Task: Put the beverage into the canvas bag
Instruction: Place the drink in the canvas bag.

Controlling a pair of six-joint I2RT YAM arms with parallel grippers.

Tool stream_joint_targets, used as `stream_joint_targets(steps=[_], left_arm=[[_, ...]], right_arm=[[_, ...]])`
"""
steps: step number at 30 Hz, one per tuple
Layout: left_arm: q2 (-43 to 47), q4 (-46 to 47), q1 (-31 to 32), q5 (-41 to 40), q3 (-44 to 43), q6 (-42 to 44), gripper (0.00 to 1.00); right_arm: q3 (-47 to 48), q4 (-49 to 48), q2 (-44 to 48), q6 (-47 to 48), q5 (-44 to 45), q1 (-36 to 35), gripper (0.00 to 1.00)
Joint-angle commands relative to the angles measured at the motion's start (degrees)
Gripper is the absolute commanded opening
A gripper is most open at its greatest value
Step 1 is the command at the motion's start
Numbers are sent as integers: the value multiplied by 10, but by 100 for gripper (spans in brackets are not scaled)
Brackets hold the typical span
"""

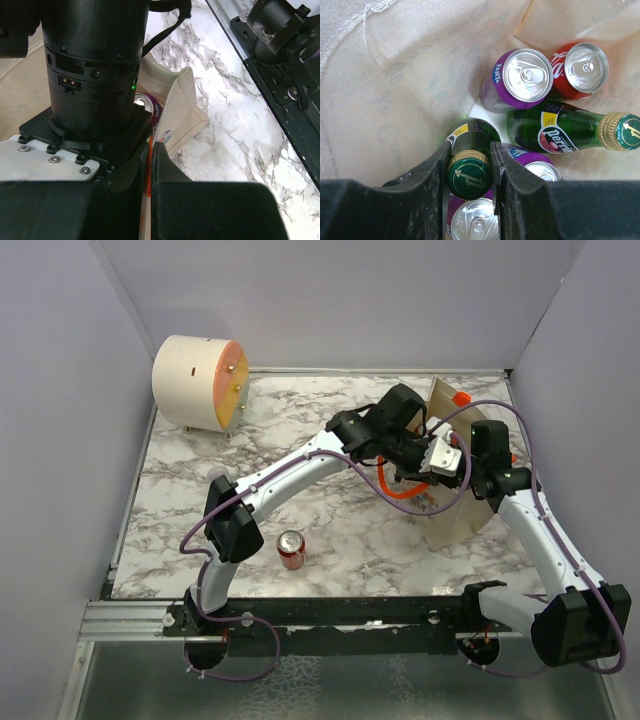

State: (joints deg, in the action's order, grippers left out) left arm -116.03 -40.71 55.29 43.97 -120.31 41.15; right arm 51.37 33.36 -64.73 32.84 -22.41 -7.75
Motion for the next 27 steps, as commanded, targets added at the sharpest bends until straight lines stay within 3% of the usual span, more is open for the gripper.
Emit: stream_joint_targets(steps=[1,20,27], left_arm=[[87,103,5,95,-60,-7,0],[96,134,6,106,-74,-39,0],[106,109,8,112,-45,-10,0]], right_arm=[[-43,129,-27,14,32,6,1],[-40,151,-18,21,9,6,3],[-33,159,-25,25,-3,6,4]])
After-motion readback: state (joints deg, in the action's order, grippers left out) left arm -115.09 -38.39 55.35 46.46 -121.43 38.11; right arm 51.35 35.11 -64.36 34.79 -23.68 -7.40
